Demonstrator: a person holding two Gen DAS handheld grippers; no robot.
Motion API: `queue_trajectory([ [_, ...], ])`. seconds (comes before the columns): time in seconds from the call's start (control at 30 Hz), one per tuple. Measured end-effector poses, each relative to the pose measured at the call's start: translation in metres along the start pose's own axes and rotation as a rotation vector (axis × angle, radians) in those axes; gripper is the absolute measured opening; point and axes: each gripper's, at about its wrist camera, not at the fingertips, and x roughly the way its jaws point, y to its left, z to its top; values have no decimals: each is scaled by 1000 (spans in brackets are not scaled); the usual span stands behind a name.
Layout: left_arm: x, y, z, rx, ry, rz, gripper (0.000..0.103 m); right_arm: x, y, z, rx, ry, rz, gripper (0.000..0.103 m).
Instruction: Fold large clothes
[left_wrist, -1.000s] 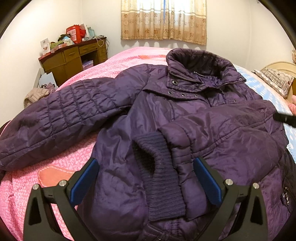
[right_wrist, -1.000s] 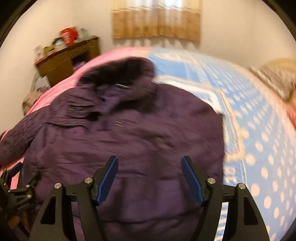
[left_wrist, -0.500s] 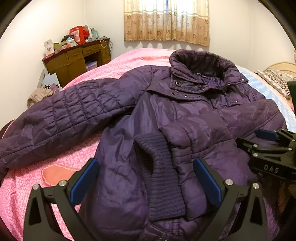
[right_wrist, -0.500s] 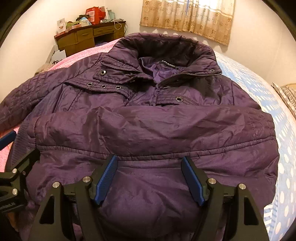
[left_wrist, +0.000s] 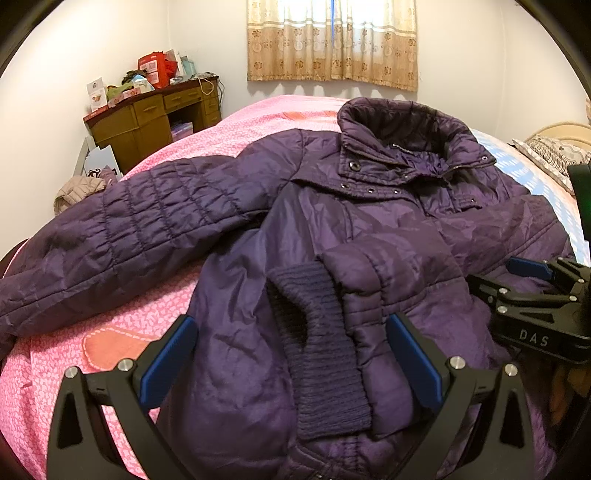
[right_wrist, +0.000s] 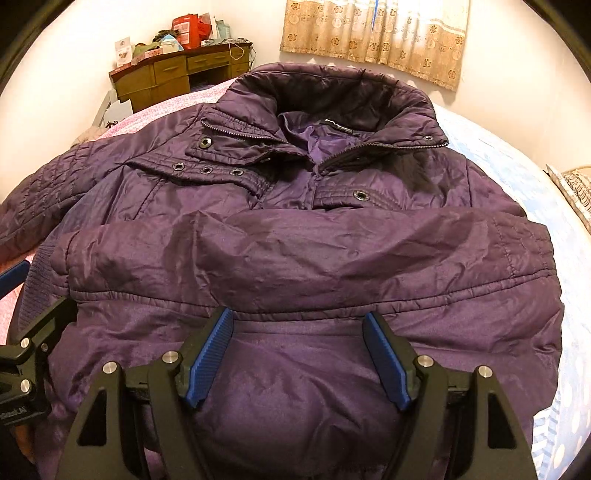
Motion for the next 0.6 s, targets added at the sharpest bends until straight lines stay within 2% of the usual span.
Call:
queue_trajectory([
  [0.13,0,0,0,-1,0,-1,103,-3,-2,1,7,3,9,74],
  [0.23,-1,2,1,-7,-4,-12,103,-18,-21,4,86,16,89,74],
  [0.27,-3,5,2,-23,-2,-29,103,-27,-30,4,126,-7,113,74],
  [0.33,-12,13,7,-63,-4,-44,103,-47,-49,5,174,-66,96,74],
  [0.4,-32,15,17,-70,-83,-16,103,-67,-83,6,245,-141,34,74],
  [0.43,-36,13,20,-62,-103,-9,103,-69,-97,6,284,-148,12,74],
  [0.47,-37,8,25,-49,-113,-10,103,-63,-118,7,336,-113,-11,74],
  [0.53,-29,-2,31,-28,-80,-16,103,-45,-137,4,378,-38,-23,74],
  [0.6,-12,-15,31,15,-32,24,103,-22,-140,-2,353,50,-29,74],
])
